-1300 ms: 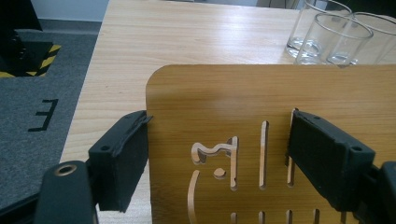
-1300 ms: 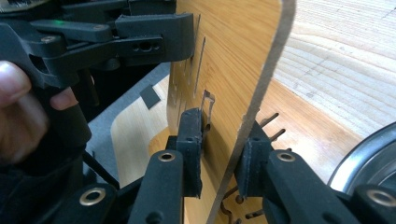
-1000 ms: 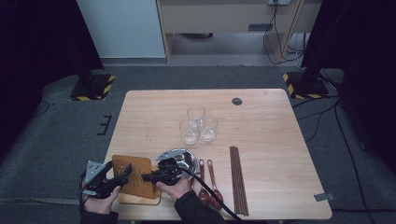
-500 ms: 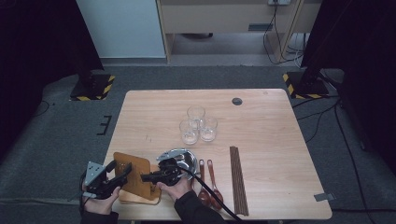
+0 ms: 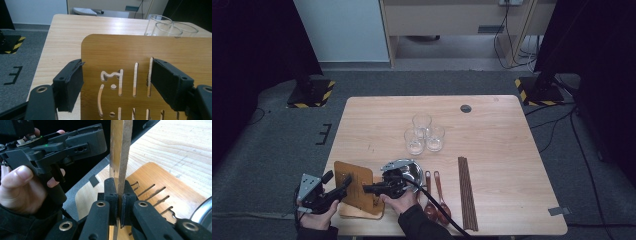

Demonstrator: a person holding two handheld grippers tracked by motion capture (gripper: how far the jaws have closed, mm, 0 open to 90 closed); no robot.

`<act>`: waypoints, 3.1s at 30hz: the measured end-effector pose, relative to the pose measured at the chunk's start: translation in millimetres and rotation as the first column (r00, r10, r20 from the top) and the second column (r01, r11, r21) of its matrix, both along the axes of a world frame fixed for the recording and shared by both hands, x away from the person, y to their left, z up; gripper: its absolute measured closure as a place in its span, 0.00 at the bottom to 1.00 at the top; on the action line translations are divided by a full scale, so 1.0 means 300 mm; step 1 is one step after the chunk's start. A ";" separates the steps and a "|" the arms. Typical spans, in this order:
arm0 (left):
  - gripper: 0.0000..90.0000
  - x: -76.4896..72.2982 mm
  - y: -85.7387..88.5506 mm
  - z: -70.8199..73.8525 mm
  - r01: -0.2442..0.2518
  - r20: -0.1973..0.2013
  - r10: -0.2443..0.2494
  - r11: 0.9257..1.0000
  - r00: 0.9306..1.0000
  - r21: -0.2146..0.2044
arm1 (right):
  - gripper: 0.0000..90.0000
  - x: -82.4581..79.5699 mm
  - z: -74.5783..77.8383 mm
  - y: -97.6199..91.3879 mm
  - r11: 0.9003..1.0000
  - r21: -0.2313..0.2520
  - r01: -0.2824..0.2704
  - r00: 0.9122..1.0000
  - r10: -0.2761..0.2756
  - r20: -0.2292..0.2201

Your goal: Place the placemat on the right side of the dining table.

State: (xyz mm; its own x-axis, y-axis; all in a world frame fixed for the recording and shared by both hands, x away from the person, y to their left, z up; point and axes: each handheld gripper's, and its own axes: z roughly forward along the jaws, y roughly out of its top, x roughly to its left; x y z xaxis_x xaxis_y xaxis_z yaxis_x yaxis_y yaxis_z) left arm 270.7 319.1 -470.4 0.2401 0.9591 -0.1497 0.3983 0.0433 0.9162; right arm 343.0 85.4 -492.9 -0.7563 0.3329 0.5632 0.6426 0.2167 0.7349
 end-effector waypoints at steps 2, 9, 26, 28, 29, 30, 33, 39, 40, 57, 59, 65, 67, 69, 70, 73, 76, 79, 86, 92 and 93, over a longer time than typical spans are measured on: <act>0.27 -0.002 0.002 0.002 -0.001 0.007 0.002 1.000 1.000 -0.004 | 0.97 -0.001 0.010 -0.005 1.000 0.005 0.015 1.000 -0.015 0.005; 0.25 -0.001 0.005 -0.002 -0.007 0.004 0.007 1.000 1.000 -0.004 | 0.97 0.004 0.032 -0.021 0.999 0.011 0.048 0.999 -0.048 0.023; 0.20 0.019 0.006 -0.035 -0.010 -0.056 0.011 1.000 0.998 0.024 | 0.97 0.047 0.128 -0.113 0.988 0.046 0.148 0.985 -0.152 0.084; 0.20 0.023 0.005 -0.042 -0.008 -0.070 0.010 1.000 0.998 0.030 | 0.97 0.051 0.139 -0.122 0.987 0.049 0.156 0.983 -0.160 0.091; 0.19 0.025 0.005 -0.044 -0.009 -0.074 0.011 0.999 0.997 0.031 | 0.97 0.055 0.145 -0.128 0.986 0.051 0.160 0.982 -0.164 0.092; 0.19 0.027 0.004 -0.048 -0.009 -0.083 0.011 0.999 0.996 0.034 | 0.97 0.059 0.153 -0.139 0.984 0.050 0.169 0.980 -0.173 0.100; 0.17 0.036 0.004 -0.060 -0.004 -0.103 0.009 0.999 0.995 0.044 | 0.97 0.064 0.160 -0.150 0.983 0.053 0.176 0.978 -0.181 0.106; 0.15 0.048 0.000 -0.076 -0.003 -0.139 0.010 0.998 0.990 0.056 | 0.97 0.074 0.182 -0.182 0.979 0.056 0.194 0.972 -0.199 0.123; 0.15 0.053 0.000 -0.082 0.004 -0.145 0.005 0.998 0.989 0.065 | 0.97 0.076 0.184 -0.186 0.979 0.056 0.196 0.972 -0.201 0.124; 0.12 0.096 -0.032 -0.149 0.035 -0.261 0.009 0.986 0.965 0.163 | 0.97 0.105 0.228 -0.285 0.966 0.078 0.248 0.954 -0.257 0.151; 0.12 0.101 -0.031 -0.156 0.035 -0.268 0.012 0.985 0.963 0.171 | 0.97 0.107 0.234 -0.298 0.964 0.085 0.253 0.952 -0.264 0.153; 0.11 0.113 -0.034 -0.173 0.053 -0.281 0.002 0.980 0.960 0.190 | 0.97 0.114 0.243 -0.328 0.959 0.094 0.269 0.947 -0.281 0.156; 0.11 0.117 -0.035 -0.179 0.051 -0.284 0.005 0.980 0.959 0.190 | 0.97 0.115 0.245 -0.335 0.957 0.095 0.273 0.946 -0.286 0.155; 0.11 0.121 -0.032 -0.184 0.058 -0.297 0.004 0.978 0.955 0.199 | 0.97 0.116 0.247 -0.341 0.956 0.096 0.277 0.945 -0.289 0.156; 0.11 0.122 -0.032 -0.187 0.061 -0.303 0.003 0.978 0.953 0.201 | 0.97 0.117 0.248 -0.344 0.956 0.097 0.278 0.944 -0.290 0.155; 0.11 0.123 -0.033 -0.193 0.064 -0.309 0.003 0.976 0.951 0.207 | 0.97 0.119 0.254 -0.356 0.953 0.103 0.284 0.942 -0.297 0.158; 0.10 0.124 -0.033 -0.198 0.064 -0.314 0.002 0.977 0.950 0.202 | 0.97 0.121 0.261 -0.369 0.951 0.108 0.290 0.939 -0.304 0.159; 0.09 0.124 -0.029 -0.200 0.066 -0.318 0.001 0.978 0.948 0.198 | 0.97 0.123 0.270 -0.383 0.949 0.110 0.296 0.936 -0.311 0.163; 0.07 0.127 -0.019 -0.210 0.049 -0.321 0.005 0.986 0.947 0.160 | 0.97 0.126 0.284 -0.409 0.945 0.119 0.306 0.930 -0.323 0.173; 0.05 0.129 -0.012 -0.214 0.041 -0.332 0.010 0.988 0.943 0.146 | 0.97 0.131 0.293 -0.437 0.939 0.127 0.321 0.925 -0.339 0.172; 0.05 0.129 -0.012 -0.214 0.041 -0.332 0.011 0.988 0.943 0.146 | 0.97 0.132 0.295 -0.442 0.938 0.129 0.323 0.924 -0.342 0.172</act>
State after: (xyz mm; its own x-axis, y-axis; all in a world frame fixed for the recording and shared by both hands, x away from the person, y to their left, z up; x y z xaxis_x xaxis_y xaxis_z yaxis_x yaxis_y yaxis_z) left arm 309.4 315.4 -534.7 0.2160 0.9732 -0.0788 0.6797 -0.0919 0.7277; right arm 382.7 -47.3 -404.5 -0.7068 0.5349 0.4629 0.5129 -0.0631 0.8561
